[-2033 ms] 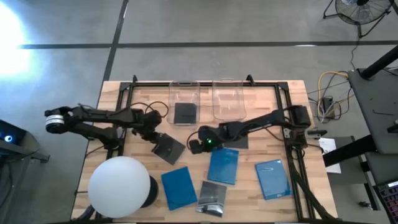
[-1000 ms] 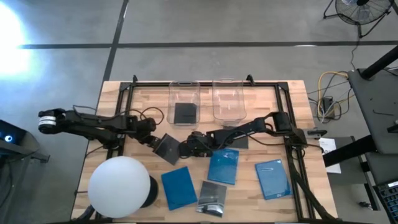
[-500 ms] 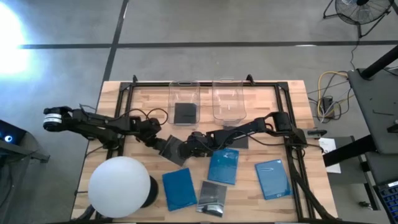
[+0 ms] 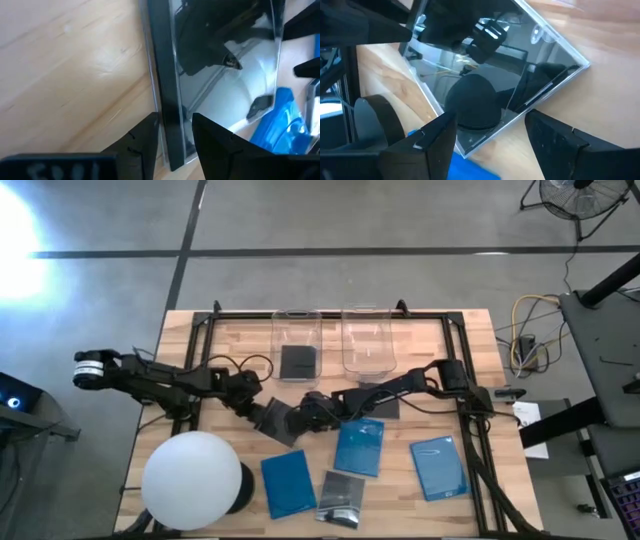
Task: Pick & place jewel cases by type
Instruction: Stack the black CD case into the left transparent bin
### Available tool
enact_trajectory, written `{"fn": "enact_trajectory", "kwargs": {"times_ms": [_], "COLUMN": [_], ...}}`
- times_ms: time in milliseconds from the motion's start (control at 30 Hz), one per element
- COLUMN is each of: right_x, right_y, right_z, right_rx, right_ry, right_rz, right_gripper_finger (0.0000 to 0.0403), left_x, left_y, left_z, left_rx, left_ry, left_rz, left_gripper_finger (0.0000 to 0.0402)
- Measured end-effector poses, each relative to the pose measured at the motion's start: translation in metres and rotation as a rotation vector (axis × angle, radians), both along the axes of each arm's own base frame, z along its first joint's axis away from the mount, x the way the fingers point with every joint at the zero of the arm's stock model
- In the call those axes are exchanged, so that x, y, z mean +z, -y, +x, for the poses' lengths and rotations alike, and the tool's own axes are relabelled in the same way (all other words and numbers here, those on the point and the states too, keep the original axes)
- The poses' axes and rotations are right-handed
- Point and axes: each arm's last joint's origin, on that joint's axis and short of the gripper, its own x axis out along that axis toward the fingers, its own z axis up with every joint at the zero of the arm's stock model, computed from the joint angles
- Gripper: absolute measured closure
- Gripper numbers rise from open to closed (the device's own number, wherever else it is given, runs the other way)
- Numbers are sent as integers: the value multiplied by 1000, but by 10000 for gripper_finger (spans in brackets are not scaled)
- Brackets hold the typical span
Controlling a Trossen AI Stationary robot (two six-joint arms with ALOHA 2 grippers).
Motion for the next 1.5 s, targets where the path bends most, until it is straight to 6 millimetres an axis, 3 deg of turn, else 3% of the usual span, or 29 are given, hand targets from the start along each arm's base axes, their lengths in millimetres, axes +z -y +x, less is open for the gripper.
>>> {"fn": "enact_trajectory", "kwargs": {"times_ms": [233, 500, 700, 1067, 1300, 1500], "right_x": [39, 55, 30, -3, -12, -16], "right_y": [1, -1, -2, -7, -8, -7], "right_z": [4, 5, -12, 1, 8, 10], "right_rx": [54, 135, 8, 16, 4, 7], "right_ry": [141, 169, -99, -75, -41, -47], "right_rz": [-81, -171, -33, 74, 76, 64], "right_gripper_finger": [177, 177, 177, 177, 177, 177], "left_x": [-5, -6, 1, 5, -4, -7], "left_y": [3, 4, 4, 3, 3, 5], "left_z": [-14, -20, -21, -23, -16, -18], "left_rx": [-102, -130, -113, 35, 127, 146], "left_ry": [-122, -147, -105, -88, 48, 58], "left_rz": [10, 11, 19, -12, -95, -116], "left_gripper_finger": [296, 296, 296, 296, 296, 296]}}
